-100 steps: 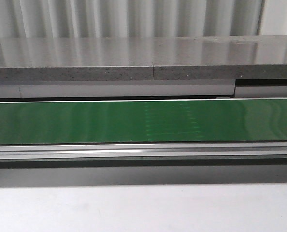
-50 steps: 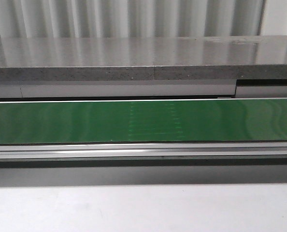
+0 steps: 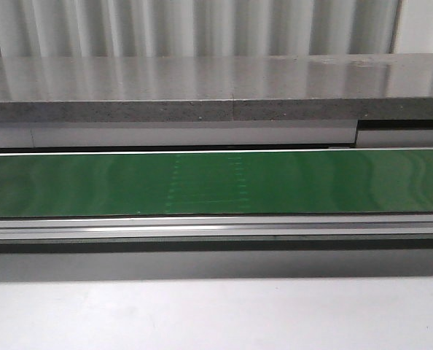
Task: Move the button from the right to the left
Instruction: 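Carry the push-button with the left gripper over the blue tray, then lower the push-button into the blue tray and open the left gripper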
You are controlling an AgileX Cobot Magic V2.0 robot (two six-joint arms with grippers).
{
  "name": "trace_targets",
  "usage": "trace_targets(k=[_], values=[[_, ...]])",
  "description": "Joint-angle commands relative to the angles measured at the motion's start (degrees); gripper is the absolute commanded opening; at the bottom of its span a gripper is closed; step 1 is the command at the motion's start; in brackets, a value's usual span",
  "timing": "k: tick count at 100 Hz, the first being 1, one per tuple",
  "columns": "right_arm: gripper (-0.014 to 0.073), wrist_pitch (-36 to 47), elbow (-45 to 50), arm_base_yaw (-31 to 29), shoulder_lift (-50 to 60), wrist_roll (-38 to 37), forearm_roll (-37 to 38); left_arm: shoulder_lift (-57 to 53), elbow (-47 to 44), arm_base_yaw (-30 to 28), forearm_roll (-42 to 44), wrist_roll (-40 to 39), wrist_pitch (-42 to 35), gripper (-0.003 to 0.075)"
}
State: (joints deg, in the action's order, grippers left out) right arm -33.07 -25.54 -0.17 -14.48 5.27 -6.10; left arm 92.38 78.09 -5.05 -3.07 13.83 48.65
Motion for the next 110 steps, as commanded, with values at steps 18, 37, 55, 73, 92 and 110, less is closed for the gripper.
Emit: trace_targets(k=[18,37,55,73,92,110], values=[[-0.0068,4.6,-1.4,0.0,-0.4,0.4,-0.1,-10.0,-7.7,7.3,-0.8,-4.3,-8.3,-0.002],[-0.0068,4.6,-1.4,0.0,-0.4,0.4,-0.1,-17.7,-15.0,8.5,-2.9,-4.4,-10.5,-0.002],[-0.0068,4.6,-1.4,0.0,-0.4,0.4,-0.1,-28.4,-23.9,8.5,-4.7,-4.4,-13.7,-0.002],[-0.0068,4.6,-1.4,0.0,-0.4,0.4,-0.1,-41.0,-31.7,8.5,-5.5,-4.4,-15.2,-0.002],[-0.0068,4.6,-1.4,0.0,-0.4,0.4,-0.1,-53.8,-37.8,8.5,-6.2,-4.4,-15.5,-0.002],[-0.0068,4.6,-1.4,0.0,-0.4,0.4,-0.1,-64.0,-41.3,8.5,-6.3,-4.4,-16.2,-0.002]])
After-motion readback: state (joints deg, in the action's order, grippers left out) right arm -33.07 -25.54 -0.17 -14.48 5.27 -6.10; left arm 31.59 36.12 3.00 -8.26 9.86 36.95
